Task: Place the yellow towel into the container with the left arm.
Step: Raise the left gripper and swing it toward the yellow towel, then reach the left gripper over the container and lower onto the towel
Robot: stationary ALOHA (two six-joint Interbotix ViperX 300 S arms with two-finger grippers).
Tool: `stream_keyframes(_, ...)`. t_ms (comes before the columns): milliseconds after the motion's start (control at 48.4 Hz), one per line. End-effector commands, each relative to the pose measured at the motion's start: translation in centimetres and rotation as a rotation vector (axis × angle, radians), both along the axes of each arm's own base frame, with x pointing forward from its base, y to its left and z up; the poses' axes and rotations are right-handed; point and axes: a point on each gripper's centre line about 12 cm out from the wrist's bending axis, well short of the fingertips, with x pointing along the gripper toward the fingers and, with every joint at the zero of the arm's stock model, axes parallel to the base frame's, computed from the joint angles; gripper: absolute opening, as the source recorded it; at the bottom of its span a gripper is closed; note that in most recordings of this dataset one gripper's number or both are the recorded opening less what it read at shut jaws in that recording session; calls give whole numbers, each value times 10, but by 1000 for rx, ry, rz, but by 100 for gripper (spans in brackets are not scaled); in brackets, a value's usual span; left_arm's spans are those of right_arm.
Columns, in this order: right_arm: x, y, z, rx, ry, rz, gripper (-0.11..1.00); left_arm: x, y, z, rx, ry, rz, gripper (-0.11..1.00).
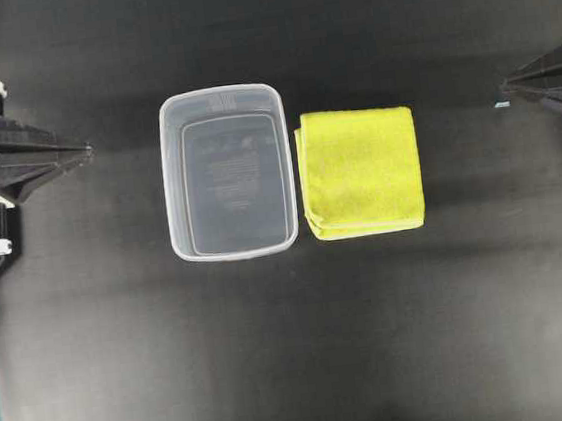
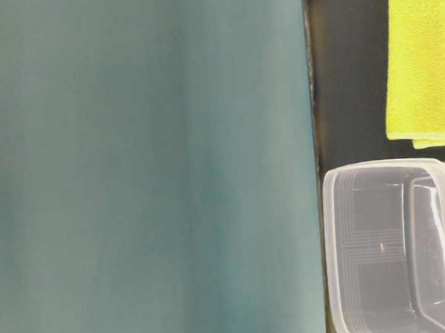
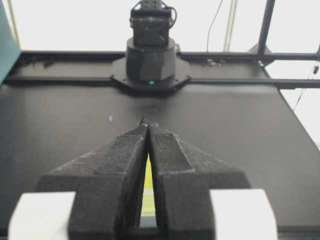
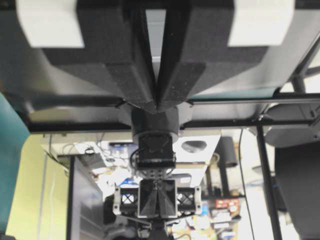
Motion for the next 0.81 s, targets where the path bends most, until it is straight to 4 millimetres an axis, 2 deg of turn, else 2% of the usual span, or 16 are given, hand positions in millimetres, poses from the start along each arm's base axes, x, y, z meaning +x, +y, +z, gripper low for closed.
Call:
stream_keyframes(0, 1, -1, 9, 14, -26, -2, 1, 7, 5, 7, 13, 20, 22, 6)
stream_keyframes(62, -1, -3, 10, 21, -29, -16, 3, 12, 9, 10, -2, 55, 37, 6)
stream_keyframes(124, -3, -5, 11, 21, -26, -25, -1, 19, 10, 14, -12, 89, 44, 1)
stream_keyframes(290, -9, -7, 7, 22, 38, -37, -1, 41, 13, 26, -11, 190, 53, 1)
stream_keyframes(600, -20, -8, -7, 27, 208, -43, 0, 104, 20, 50, -4, 379, 68, 1)
stream_keyframes(683, -22, -7, -9, 33, 222, -43, 8, 125, 22, 53, -5, 442, 73, 1)
stream_keyframes(786, -25, -7, -8, 47, 223, -43, 31, 150, 25, 52, -7, 523, 77, 1)
